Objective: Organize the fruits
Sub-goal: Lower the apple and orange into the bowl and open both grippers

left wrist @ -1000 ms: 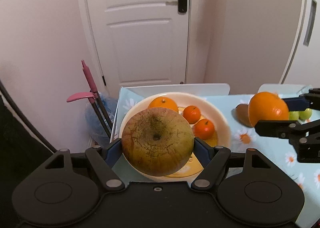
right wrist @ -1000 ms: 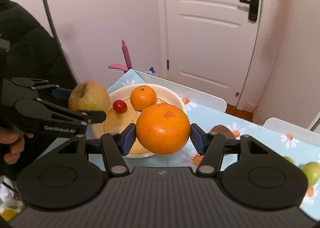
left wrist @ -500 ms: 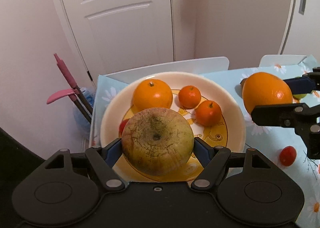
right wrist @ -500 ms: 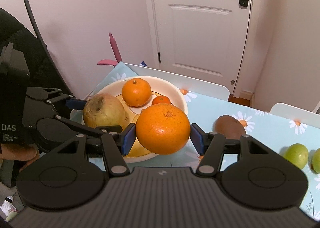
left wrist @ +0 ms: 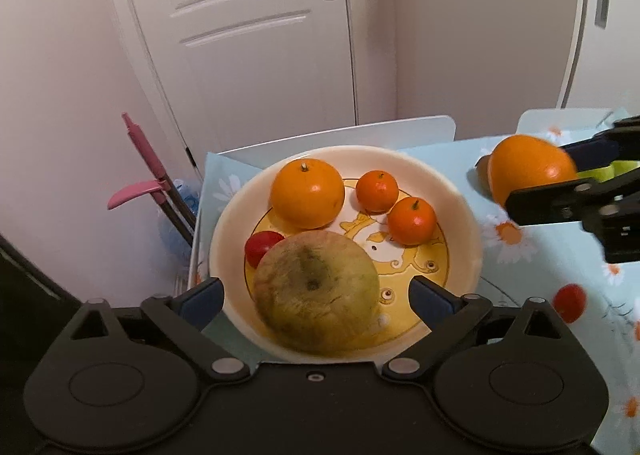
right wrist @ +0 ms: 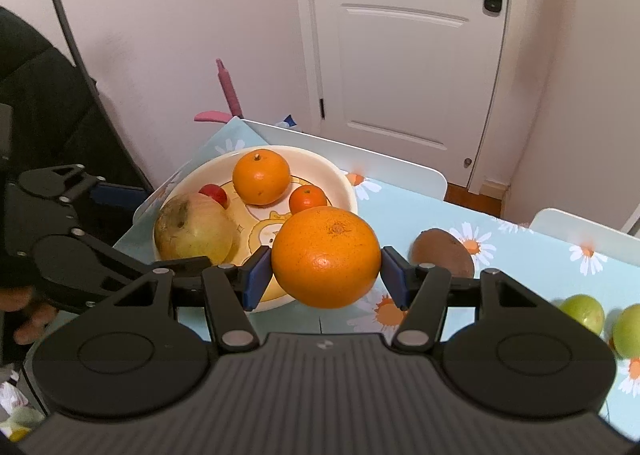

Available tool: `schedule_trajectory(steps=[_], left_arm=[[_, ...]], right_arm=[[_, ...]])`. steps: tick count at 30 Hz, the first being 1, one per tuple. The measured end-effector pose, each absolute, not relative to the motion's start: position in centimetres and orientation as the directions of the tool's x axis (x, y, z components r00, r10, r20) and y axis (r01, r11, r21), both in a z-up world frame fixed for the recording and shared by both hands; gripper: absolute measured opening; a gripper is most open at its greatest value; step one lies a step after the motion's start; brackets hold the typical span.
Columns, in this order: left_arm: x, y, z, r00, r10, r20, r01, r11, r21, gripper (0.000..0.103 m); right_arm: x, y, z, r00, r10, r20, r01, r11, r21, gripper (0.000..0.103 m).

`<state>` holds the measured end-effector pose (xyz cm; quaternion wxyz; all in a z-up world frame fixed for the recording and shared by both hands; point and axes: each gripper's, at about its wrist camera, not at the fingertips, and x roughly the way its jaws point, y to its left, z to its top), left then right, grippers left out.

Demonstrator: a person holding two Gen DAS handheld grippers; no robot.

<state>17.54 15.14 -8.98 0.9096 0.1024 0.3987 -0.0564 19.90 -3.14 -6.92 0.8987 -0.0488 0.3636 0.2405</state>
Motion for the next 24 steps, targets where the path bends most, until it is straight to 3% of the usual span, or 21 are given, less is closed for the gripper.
schedule_trajectory(steps=[11,24], left_arm=[[13.4,16.2,-7.2,0.697,0.004,-0.717,0.071,0.995,0.074,0.101],[10.8,17.6,-7.1,0.703,0.045,-0.710,-0.035,0.999,0.029,0.101]], right_arm=[[20.8,-0.7,-7.3,0.557,0.450,-0.698,-0.584,0.810,0.055,0.074],[21.5,3.3,-11.4,0.489,0.461,-0.740,-0.660,0.751,0.031,0.074]])
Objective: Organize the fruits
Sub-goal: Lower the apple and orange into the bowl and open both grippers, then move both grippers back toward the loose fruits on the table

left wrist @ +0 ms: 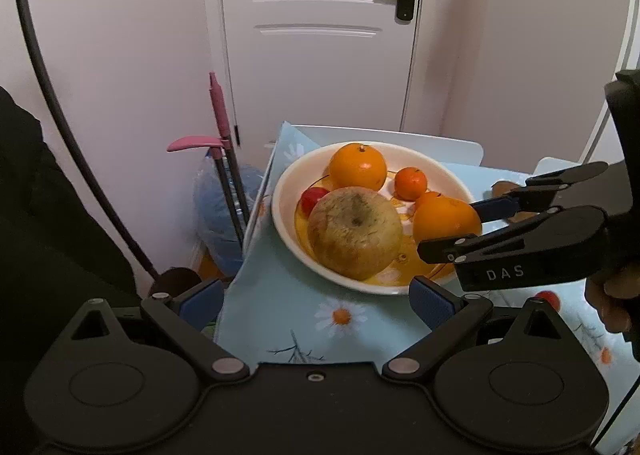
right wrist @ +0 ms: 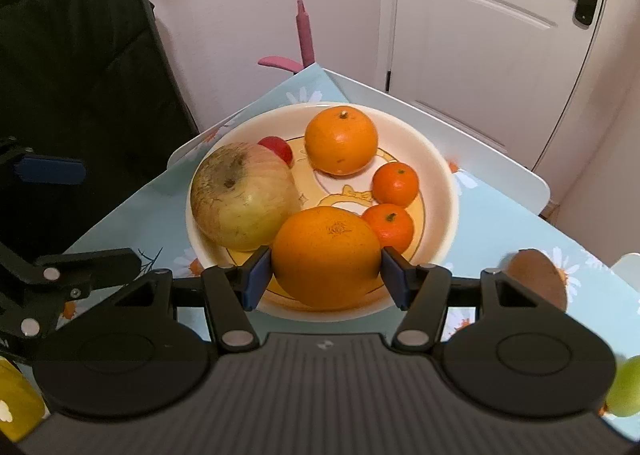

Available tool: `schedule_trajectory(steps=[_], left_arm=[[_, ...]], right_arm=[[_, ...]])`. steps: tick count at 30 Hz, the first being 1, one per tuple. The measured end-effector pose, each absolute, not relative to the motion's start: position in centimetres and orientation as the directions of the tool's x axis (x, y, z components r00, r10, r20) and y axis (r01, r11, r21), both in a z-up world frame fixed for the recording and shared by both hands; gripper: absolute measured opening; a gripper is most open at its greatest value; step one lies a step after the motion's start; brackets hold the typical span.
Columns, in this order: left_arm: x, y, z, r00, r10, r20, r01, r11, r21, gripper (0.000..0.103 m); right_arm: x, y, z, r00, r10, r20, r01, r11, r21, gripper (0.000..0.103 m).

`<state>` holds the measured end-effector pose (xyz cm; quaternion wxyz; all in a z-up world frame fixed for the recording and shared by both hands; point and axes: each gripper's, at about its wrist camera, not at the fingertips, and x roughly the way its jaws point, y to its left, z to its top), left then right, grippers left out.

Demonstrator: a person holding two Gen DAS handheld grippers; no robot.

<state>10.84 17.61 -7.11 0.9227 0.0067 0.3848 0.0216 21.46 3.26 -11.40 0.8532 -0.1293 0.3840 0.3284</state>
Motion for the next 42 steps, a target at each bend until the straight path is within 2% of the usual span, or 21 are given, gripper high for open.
schedule_trajectory(steps=[2,3,4,6,22,27,35,42], left_arm=[[10.7,17.6,-7.2,0.703,0.051,-0.709,-0.030,0.999,0.042,0.101],[10.5,17.6,-7.2,0.704,0.051,-0.708,-0.027,0.999,0.046,0.101],[10.5,17.6,-7.3,0.704,0.051,-0.708,-0.024,0.999,0.048,0.101],[10.4,17.5,-7.4,0.702,0.050,-0.710,-0.019,0.999,0.051,0.101],[10.0,16.9,-4.6,0.728,0.016,-0.686,0.020,0.999,0.045,0.101],[10.4,16.3,-3.1,0.748,-0.017,-0.664,0.060,0.997,0.042,0.101],[11.5,14.5,-2.2,0.749,-0.063,-0.660,0.112,0.993,0.033,0.100],[11.6,11.4,-1.8,0.754,-0.070,-0.653,0.125,0.991,0.038,0.100]], right_arm=[[21.4,3.5,-11.5,0.493,0.455,-0.741,-0.659,0.752,0.024,0.076],[21.2,3.4,-11.3,0.505,0.463,-0.728,-0.661,0.750,0.018,0.082],[21.0,3.3,-11.0,0.516,0.470,-0.716,-0.664,0.748,0.011,0.095],[20.6,3.0,-10.3,0.554,0.466,-0.690,-0.654,0.756,-0.013,0.103],[18.0,-2.8,-4.2,0.655,0.417,-0.630,-0.501,0.864,0.050,0.103],[17.0,-5.6,-2.3,0.701,0.343,-0.625,-0.376,0.923,0.085,0.103],[15.3,-10.2,-0.5,0.761,0.217,-0.612,-0.227,0.972,0.062,0.103],[15.3,-14.6,-0.4,0.775,0.214,-0.595,-0.199,0.976,0.091,0.103]])
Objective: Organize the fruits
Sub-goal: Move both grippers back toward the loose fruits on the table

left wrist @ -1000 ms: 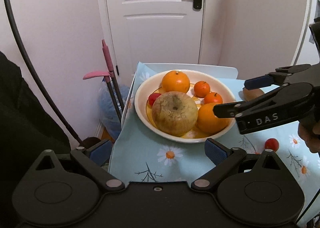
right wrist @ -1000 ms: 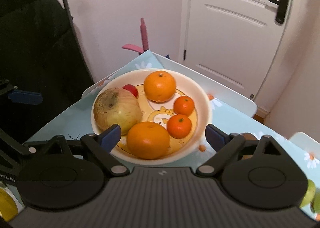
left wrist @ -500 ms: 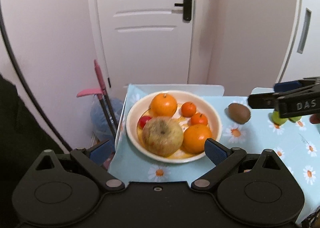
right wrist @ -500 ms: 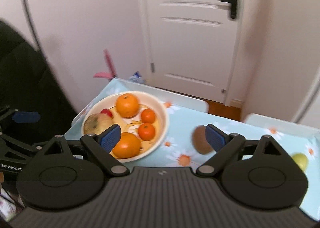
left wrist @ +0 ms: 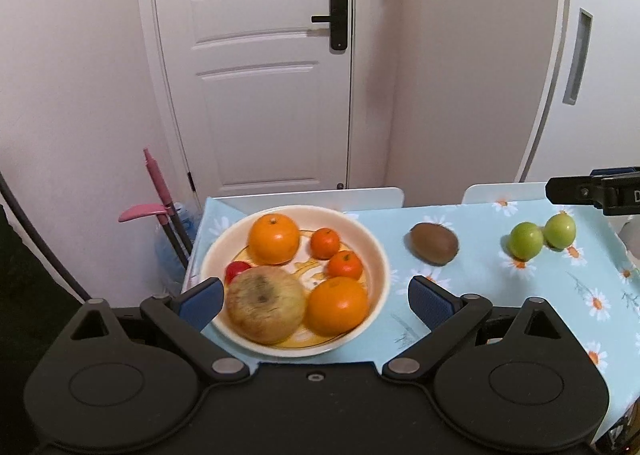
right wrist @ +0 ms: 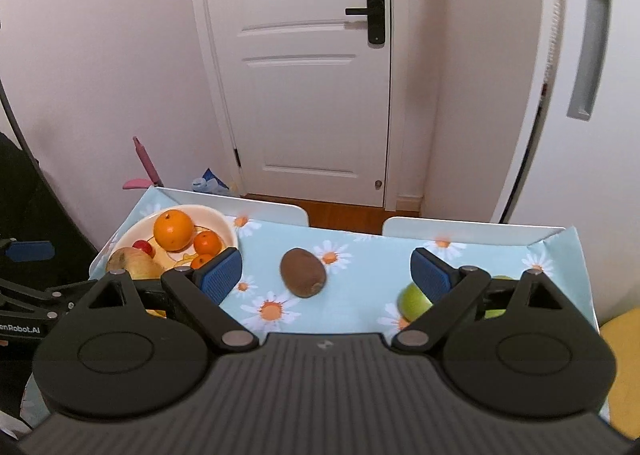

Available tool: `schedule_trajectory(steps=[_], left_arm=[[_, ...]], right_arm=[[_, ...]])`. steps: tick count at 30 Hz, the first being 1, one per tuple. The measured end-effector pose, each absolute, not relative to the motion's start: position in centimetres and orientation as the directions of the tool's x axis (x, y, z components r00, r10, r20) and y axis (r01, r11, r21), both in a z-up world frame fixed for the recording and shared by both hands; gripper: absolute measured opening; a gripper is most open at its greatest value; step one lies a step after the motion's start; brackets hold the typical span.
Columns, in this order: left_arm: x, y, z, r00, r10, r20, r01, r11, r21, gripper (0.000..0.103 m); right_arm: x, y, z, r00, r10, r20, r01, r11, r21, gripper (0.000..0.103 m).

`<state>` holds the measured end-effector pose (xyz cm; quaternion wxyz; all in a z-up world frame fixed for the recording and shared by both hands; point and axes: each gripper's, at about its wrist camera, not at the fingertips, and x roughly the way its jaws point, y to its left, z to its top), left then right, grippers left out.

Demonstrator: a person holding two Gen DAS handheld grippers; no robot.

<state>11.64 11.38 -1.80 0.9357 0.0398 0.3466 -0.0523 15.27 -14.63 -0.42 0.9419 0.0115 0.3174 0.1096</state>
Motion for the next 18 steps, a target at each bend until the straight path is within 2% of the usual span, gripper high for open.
schedule_trajectory(steps=[11,18], left_arm=[[12.0,4.0,-3.4,0.717,-0.027,-0.697,0.042,0.999,0.005,0.100],[11.7,-0.4,-6.0,0.683,0.032,-0.730,-0.023,0.999,0.022,0.093]], right_arm=[[16.8,-20.8,-2.4,0.750,0.262,-0.608,-0.289,0.956,0.057,0.103],[19.2,-23.9,-5.4,0.712,0.304,-0.633,-0.362,0.931,0.039,0.103]])
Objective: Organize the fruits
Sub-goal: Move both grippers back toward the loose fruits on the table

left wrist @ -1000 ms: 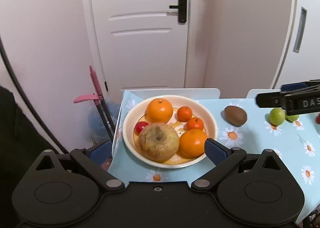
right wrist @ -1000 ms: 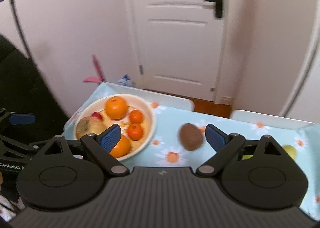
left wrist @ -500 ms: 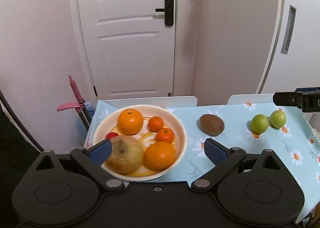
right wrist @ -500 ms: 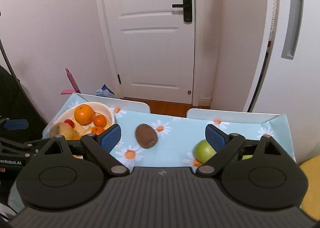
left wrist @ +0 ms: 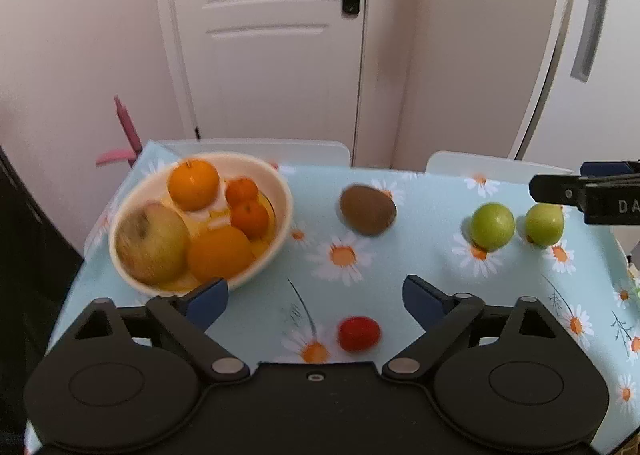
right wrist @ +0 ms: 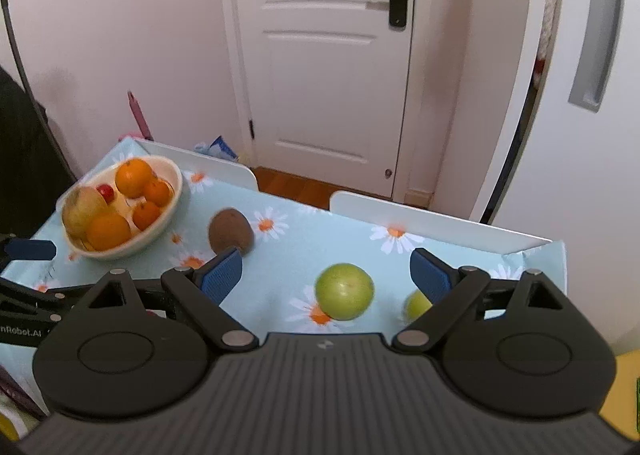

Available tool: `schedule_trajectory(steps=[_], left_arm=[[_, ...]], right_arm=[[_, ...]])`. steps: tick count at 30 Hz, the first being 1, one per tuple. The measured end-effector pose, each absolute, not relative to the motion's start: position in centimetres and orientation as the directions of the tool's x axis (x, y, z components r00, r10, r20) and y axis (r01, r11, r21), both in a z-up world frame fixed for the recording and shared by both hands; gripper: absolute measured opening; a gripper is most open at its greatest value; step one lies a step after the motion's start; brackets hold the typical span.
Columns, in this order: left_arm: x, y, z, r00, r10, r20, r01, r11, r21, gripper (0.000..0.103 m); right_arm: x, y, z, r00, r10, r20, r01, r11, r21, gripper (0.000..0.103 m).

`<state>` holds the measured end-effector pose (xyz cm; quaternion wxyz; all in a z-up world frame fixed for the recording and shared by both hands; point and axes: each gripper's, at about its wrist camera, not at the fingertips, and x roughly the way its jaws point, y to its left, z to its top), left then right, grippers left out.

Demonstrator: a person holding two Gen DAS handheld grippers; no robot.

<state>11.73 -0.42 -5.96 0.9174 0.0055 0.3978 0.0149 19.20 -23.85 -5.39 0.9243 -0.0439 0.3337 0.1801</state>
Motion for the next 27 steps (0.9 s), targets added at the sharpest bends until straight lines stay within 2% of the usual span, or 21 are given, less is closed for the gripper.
schedule_trajectory(steps=[4,6,10,12,19,23,27], left_arm=[[11.8,-2.1,-7.9,0.660,0.073,-0.748,-0.070,0.997,0.036,0.087],[11.9,-2.8,-8.9,0.649,0.092,-0.755,-0.088,0.995,0.046,0.078],[12.4,-4.1,-10.7,0.619,0.132,-0.774,-0.110,0.991,0.082,0.070],[12.5,-4.7,-11.4,0.605,0.148,-0.783,-0.119,0.988,0.095,0.062],[13.6,-5.4,-13.2,0.587,0.176,-0.790,-0.157,0.982,0.102,0.054],[14.2,-5.2,-13.8,0.576,0.176,-0.799,-0.173,0.981,0.092,0.040],[14.1,-5.2,-13.7,0.577,0.178,-0.797,-0.180,0.980,0.088,0.040]], right_arm=[[20.8,-24.9,-7.2,0.681,0.329,-0.654,-0.408,0.912,0.034,0.103],[21.5,-25.2,-8.1,0.665,0.343,-0.663,-0.439,0.898,0.025,0.103],[22.8,-25.5,-9.6,0.640,0.366,-0.675,-0.493,0.870,0.005,0.103],[23.3,-25.6,-10.2,0.628,0.380,-0.679,-0.514,0.858,0.004,0.103],[24.8,-25.6,-11.9,0.591,0.408,-0.697,-0.561,0.828,0.009,0.100],[25.2,-25.3,-12.4,0.568,0.415,-0.710,-0.583,0.813,0.009,0.092],[25.6,-25.1,-12.8,0.556,0.422,-0.716,-0.594,0.804,0.012,0.089]])
